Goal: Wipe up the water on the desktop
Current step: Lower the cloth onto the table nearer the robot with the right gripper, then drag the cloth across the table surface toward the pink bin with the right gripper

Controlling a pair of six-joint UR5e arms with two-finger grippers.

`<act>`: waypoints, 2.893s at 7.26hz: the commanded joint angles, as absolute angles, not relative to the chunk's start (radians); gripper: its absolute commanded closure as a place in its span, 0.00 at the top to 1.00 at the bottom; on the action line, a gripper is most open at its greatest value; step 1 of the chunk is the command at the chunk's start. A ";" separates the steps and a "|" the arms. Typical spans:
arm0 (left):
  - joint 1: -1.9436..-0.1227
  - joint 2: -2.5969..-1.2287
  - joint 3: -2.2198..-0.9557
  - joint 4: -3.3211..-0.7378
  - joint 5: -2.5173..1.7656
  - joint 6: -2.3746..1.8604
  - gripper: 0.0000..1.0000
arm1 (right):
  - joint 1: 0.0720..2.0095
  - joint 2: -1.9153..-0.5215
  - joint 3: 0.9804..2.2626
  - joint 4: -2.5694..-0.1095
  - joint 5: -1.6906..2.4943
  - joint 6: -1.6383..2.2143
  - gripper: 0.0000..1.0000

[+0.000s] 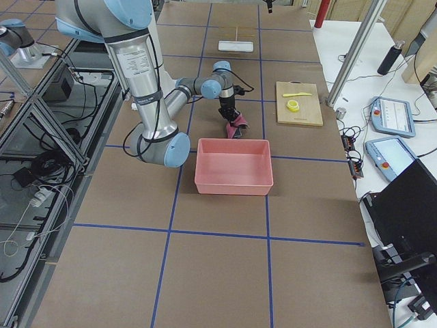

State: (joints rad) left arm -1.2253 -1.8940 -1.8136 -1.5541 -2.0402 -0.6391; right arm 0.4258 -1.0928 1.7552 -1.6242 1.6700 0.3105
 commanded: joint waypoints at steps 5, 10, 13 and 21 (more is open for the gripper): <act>-1.252 -1.898 -1.767 -1.557 -2.037 -0.592 0.98 | 0.273 -1.063 1.929 -1.618 1.791 0.616 0.00; -1.250 -1.905 -1.759 -1.559 -2.037 -0.603 0.98 | 0.319 -1.066 1.826 -1.388 1.870 0.778 0.00; -1.249 -1.905 -1.758 -1.559 -2.037 -0.607 0.98 | 0.501 -1.089 1.750 -1.365 2.035 0.752 0.00; -1.246 -1.904 -1.736 -1.565 -2.037 -0.609 0.98 | 0.719 -1.069 1.549 -1.362 2.077 0.604 0.00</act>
